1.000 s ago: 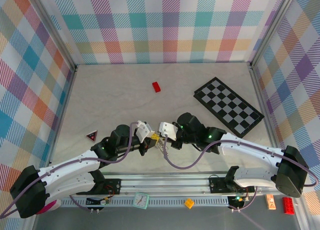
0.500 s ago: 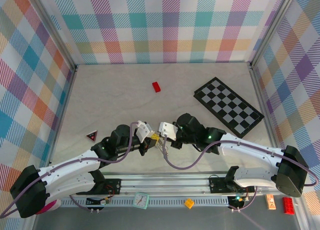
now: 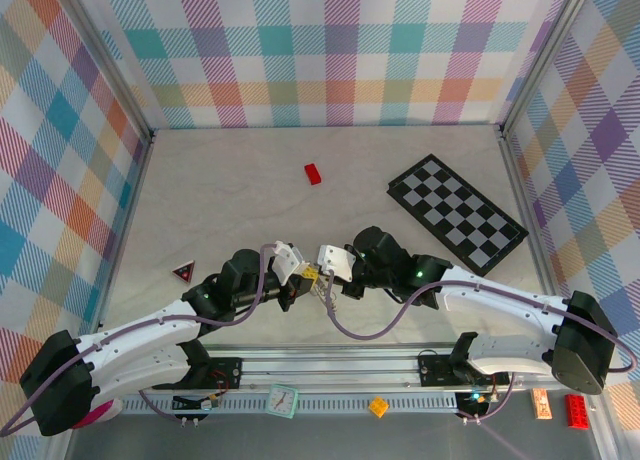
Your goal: Put the keys on the keyring
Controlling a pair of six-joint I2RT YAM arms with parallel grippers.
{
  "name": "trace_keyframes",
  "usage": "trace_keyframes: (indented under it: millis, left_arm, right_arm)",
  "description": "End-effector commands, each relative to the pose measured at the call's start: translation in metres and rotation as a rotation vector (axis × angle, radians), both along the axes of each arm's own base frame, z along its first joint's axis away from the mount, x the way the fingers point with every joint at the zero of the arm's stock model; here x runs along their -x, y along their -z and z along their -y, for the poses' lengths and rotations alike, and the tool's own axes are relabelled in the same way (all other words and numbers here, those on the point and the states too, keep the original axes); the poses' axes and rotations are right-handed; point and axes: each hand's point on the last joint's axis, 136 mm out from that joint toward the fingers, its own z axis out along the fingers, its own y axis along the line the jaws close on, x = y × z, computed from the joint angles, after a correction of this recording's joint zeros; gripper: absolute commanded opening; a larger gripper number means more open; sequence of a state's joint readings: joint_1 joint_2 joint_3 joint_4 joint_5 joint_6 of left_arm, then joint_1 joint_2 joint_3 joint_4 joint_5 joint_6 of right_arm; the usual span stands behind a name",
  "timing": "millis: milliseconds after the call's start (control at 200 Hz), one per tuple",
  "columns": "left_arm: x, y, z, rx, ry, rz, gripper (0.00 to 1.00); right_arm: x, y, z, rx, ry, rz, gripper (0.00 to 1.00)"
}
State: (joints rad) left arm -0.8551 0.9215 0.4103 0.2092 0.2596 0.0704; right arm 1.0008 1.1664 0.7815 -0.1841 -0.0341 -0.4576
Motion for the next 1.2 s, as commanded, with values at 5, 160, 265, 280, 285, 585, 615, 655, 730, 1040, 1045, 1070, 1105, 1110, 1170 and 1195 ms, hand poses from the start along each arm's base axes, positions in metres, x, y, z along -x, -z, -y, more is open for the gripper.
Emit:
trace_keyframes:
  millis: [5, 160, 265, 280, 285, 585, 615, 655, 730, 1040, 1045, 1070, 1105, 1110, 1170, 1195]
  left_arm:
    - [-0.006, -0.029, 0.007, 0.062, -0.005, 0.049, 0.00]
    - [-0.006, -0.029, 0.007, 0.062, -0.009, 0.050, 0.00]
    - [-0.007, -0.029, 0.007, 0.060, -0.011, 0.050, 0.00]
    - [-0.007, -0.029, 0.007, 0.061, -0.010, 0.050, 0.00]
    - [-0.007, -0.029, 0.007, 0.061, -0.010, 0.050, 0.00]
    - [-0.006, -0.029, 0.008, 0.063, -0.007, 0.049, 0.00]
    - [-0.007, -0.030, 0.007, 0.063, -0.009, 0.050, 0.00]
    - [-0.007, -0.029, 0.007, 0.062, -0.009, 0.050, 0.00]
    - [-0.007, -0.029, 0.007, 0.062, -0.010, 0.049, 0.00]
    - [-0.007, -0.031, 0.008, 0.067, -0.007, 0.053, 0.00]
    - [-0.007, -0.031, 0.008, 0.067, -0.007, 0.052, 0.00]
    - [-0.007, -0.031, 0.008, 0.067, -0.006, 0.052, 0.00]
    - [-0.007, -0.030, 0.008, 0.067, -0.008, 0.051, 0.00]
    - [-0.007, -0.031, 0.008, 0.067, -0.008, 0.052, 0.00]
    - [-0.006, -0.031, 0.008, 0.067, -0.006, 0.052, 0.00]
    - [-0.006, -0.030, 0.007, 0.066, -0.007, 0.052, 0.00]
  right_arm:
    - [0.010, -0.007, -0.005, -0.027, -0.053, -0.011, 0.00]
    - [0.004, -0.007, -0.002, -0.014, -0.022, 0.012, 0.00]
    - [-0.004, -0.007, 0.002, 0.006, 0.017, 0.036, 0.00]
    - [-0.004, -0.007, 0.002, 0.007, 0.018, 0.038, 0.00]
    - [-0.004, -0.007, 0.002, 0.008, 0.018, 0.038, 0.00]
    - [0.005, -0.008, -0.002, -0.016, -0.020, 0.011, 0.00]
    - [0.006, -0.008, -0.002, -0.018, -0.024, 0.008, 0.00]
    - [0.006, -0.008, -0.003, -0.019, -0.028, 0.006, 0.00]
    - [0.008, -0.007, -0.003, -0.019, -0.036, -0.003, 0.00]
    - [0.012, -0.004, -0.004, -0.013, -0.053, -0.020, 0.00]
    - [0.012, -0.004, -0.005, -0.014, -0.054, -0.019, 0.00]
    - [0.011, -0.004, -0.005, -0.012, -0.053, -0.019, 0.00]
    - [0.009, -0.004, -0.004, -0.008, -0.041, -0.014, 0.00]
    - [0.009, -0.003, -0.004, -0.006, -0.041, -0.014, 0.00]
    - [0.002, -0.003, -0.002, 0.004, -0.007, 0.008, 0.00]
    - [-0.001, -0.003, -0.001, 0.009, 0.008, 0.018, 0.00]
